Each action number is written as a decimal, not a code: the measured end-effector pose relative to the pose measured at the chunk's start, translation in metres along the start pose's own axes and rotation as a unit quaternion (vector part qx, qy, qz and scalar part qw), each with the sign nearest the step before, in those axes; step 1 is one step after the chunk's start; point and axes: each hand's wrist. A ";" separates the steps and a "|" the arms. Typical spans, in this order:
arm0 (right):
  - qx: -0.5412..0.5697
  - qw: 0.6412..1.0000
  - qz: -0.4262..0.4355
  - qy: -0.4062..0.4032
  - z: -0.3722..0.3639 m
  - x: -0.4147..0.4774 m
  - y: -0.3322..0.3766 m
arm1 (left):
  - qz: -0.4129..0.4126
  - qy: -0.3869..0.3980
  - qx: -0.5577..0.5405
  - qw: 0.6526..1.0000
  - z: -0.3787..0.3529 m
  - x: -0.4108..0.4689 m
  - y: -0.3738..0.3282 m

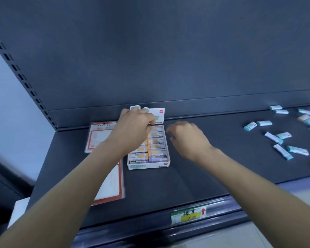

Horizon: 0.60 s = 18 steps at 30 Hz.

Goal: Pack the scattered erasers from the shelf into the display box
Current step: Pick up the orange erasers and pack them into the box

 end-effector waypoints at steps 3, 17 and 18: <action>-0.004 0.997 -0.040 -0.059 0.020 -0.009 -0.018 | -0.042 -0.033 -0.014 0.998 0.007 0.016 -0.023; -0.063 0.950 -0.181 -0.245 0.084 -0.117 -0.177 | -0.189 -0.163 -0.076 0.965 0.016 0.070 -0.226; -0.064 0.947 -0.183 -0.256 0.087 -0.126 -0.192 | -0.193 -0.169 -0.083 0.963 0.013 0.074 -0.245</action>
Point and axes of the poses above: each hand's wrist, its own x-axis towards the middle knuckle, its own z-axis out of the back of the hand, y = z × x, and after that the axes turned 3 degrees about -x, right-handed
